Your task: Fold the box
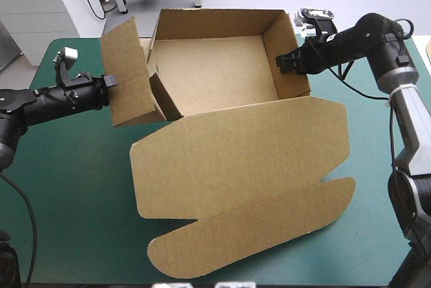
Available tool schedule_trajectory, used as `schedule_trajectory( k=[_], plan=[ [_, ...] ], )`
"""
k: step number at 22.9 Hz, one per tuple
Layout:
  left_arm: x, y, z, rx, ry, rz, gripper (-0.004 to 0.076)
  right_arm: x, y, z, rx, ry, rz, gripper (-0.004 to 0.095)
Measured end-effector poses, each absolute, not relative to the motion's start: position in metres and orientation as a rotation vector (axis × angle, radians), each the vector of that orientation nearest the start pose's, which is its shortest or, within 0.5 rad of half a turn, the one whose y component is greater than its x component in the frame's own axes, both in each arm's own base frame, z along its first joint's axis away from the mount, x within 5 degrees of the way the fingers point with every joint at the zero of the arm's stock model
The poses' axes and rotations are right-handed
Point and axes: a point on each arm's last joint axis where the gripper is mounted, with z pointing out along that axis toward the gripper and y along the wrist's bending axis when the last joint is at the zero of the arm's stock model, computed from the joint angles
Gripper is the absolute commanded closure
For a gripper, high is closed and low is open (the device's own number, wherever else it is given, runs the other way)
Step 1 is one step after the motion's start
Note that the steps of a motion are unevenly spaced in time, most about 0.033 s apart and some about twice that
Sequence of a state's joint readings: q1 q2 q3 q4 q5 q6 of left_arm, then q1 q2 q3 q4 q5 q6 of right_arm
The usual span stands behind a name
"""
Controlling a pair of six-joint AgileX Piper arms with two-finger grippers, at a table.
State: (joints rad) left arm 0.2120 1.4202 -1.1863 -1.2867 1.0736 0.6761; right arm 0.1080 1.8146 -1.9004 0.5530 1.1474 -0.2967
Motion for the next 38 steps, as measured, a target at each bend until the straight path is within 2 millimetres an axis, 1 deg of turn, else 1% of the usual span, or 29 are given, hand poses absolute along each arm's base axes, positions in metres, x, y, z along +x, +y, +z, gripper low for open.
schedule_trajectory(
  k=[4,5,7,9,12,14,16,17,18,20,21,24,32,38],
  plan=[
    [0.281,-0.019,0.379,0.055,2.051,-1.155,0.0731,0.388,0.105,0.388,-0.448,2.395,0.595,0.0927],
    [0.273,-0.021,0.386,0.086,2.041,-1.14,0.0731,0.387,0.114,0.388,-0.46,2.389,0.578,0.0927],
    [0.263,-0.024,0.392,0.141,2.048,-1.123,0.0731,0.387,0.122,0.386,-0.471,2.382,0.564,0.0927],
    [0.255,-0.026,0.393,0.197,2.078,-1.113,0.0731,0.387,0.13,0.386,-0.474,2.367,0.566,0.0927],
    [0.252,-0.027,0.391,0.231,2.109,-1.112,0.0731,0.383,0.141,0.386,-0.5,2.36,0.558,0.0927],
    [0.251,-0.027,0.39,0.239,2.119,-1.108,0.0716,0.38,0.151,0.385,-0.528,2.362,0.506,0.0927],
    [0.251,-0.027,0.389,0.238,2.124,-1.105,0.0669,0.379,0.156,0.384,-0.533,2.368,0.453,0.0927],
    [0.251,-0.027,0.389,0.237,2.124,-1.107,0.0619,0.378,0.157,0.383,-0.528,2.373,0.435,0.0927],
    [0.251,-0.027,0.39,0.229,2.126,-1.112,0.0588,0.379,0.156,0.383,-0.522,2.378,0.412,0.0927],
    [0.251,-0.027,0.39,0.225,2.126,-1.117,0.0469,0.379,0.155,0.382,-0.517,2.382,0.394,0.0927],
    [0.251,-0.027,0.39,0.225,2.126,-1.117,0.039,0.379,0.155,0.382,-0.514,2.383,0.388,0.0926],
    [0.251,-0.026,0.388,0.233,2.142,-1.098,0.0279,0.378,0.156,0.382,-0.509,2.387,0.382,0.0926],
    [0.249,-0.021,0.377,0.142,2.292,-1.028,0.028,0.364,0.188,0.38,-0.541,2.398,0.311,0.0927],
    [0.25,-0.014,0.369,-0.004,2.4,-0.928,0.0316,0.352,0.209,0.38,-0.492,2.416,0.349,0.0927]
  ],
)
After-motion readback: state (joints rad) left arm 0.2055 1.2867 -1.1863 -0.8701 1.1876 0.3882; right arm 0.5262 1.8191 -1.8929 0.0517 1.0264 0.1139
